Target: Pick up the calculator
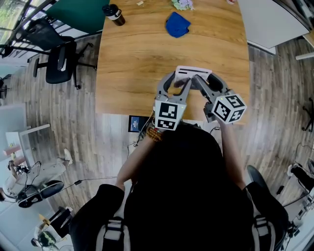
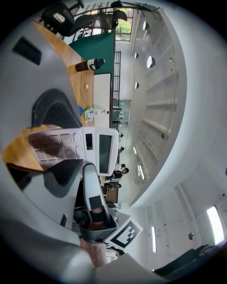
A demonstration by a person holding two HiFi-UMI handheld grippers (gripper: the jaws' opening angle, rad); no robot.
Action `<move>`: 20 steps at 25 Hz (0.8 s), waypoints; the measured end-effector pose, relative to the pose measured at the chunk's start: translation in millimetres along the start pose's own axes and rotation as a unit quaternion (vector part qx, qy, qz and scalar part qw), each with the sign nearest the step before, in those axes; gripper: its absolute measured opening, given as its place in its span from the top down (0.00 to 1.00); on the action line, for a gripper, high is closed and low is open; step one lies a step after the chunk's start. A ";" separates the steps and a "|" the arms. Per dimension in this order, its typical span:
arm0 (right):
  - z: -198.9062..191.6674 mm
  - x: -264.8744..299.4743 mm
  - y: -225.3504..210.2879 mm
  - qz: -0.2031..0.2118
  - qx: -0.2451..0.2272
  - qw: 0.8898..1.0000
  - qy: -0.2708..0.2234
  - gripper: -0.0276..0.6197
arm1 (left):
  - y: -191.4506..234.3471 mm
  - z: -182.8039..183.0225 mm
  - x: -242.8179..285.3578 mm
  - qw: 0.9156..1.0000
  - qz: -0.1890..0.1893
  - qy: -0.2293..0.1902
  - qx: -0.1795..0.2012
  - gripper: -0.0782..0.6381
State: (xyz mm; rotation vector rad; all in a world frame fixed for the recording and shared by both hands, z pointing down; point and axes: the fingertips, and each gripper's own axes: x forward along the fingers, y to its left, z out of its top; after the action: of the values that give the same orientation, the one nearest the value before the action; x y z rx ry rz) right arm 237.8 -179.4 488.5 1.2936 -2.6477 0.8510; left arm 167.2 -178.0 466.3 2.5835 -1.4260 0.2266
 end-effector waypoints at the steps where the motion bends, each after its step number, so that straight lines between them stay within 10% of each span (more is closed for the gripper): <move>1: 0.1 0.3 0.3 0.000 0.000 1.000 0.001 0.63 | 0.4 0.0 -0.2 1.000 0.001 0.001 -0.001 0.55; 20: -4.0 1.9 -1.0 -0.008 -0.005 1.000 0.015 0.64 | 1.1 -6.3 1.4 1.000 -0.008 0.012 -0.010 0.55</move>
State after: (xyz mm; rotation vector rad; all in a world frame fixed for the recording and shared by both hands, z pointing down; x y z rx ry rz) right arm 236.7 -179.2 492.8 1.2869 -2.6120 0.8484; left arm 166.7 -178.4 472.8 2.5666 -1.3923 0.2381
